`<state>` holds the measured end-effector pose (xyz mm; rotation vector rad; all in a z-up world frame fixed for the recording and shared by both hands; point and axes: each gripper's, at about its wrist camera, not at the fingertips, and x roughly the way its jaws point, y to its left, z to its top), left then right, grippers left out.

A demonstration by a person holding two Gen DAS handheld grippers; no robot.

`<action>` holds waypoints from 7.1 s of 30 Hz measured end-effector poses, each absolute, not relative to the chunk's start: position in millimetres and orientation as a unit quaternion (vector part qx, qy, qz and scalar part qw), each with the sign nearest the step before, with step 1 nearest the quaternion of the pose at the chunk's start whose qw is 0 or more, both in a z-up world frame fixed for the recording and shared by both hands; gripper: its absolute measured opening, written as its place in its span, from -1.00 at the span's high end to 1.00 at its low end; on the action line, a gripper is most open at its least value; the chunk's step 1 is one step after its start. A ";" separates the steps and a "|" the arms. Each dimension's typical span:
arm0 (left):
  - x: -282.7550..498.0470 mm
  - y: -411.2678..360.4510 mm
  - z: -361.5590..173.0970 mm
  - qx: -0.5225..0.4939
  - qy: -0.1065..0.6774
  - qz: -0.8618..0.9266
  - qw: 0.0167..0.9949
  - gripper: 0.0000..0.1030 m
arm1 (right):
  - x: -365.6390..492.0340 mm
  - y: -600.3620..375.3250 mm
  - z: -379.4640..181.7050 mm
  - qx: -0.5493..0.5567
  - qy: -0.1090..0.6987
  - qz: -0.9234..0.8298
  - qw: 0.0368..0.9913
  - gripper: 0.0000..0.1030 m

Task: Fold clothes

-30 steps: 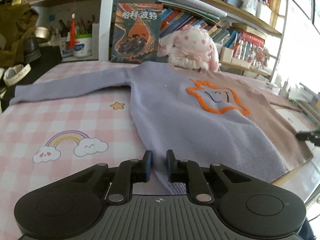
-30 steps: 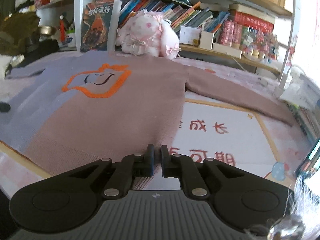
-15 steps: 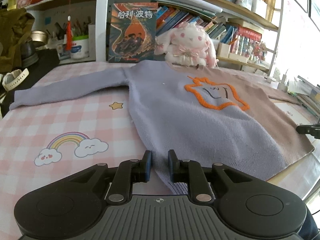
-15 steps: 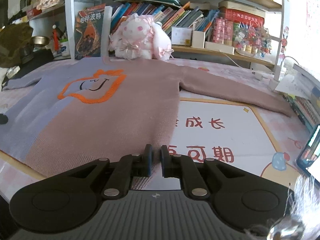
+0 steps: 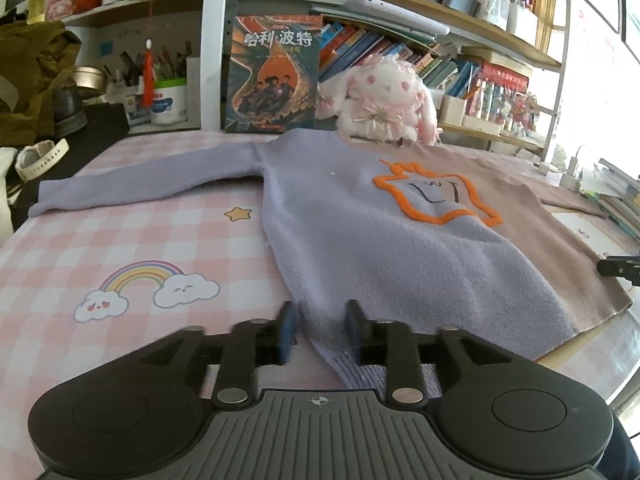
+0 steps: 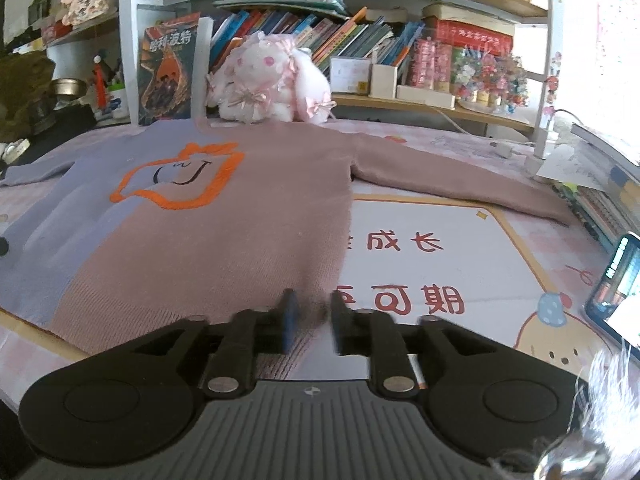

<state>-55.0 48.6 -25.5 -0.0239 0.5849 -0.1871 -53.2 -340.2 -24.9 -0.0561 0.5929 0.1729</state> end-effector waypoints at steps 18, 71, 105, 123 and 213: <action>-46.1 58.1 -6.2 0.009 0.206 -0.063 0.976 -0.61 | -35.4 -291.2 -0.7 -0.070 0.210 0.112 0.969 -0.73; 105.8 275.2 -31.3 -0.334 0.220 0.147 0.905 0.23 | 45.8 -253.1 -20.8 -0.054 0.246 0.150 0.956 -0.83; 134.3 65.7 79.6 -0.191 0.159 -0.081 0.965 0.92 | 60.7 -239.9 -31.7 -0.088 0.297 0.159 0.937 -0.90; 176.4 -87.7 63.3 -0.173 0.190 -0.171 0.951 0.92 | 65.1 -258.2 -30.0 -0.028 0.302 0.149 0.941 -0.91; 52.7 129.5 -19.9 -0.133 0.313 -0.014 0.940 0.90 | -38.0 -295.7 -25.2 0.028 0.297 0.119 0.947 0.64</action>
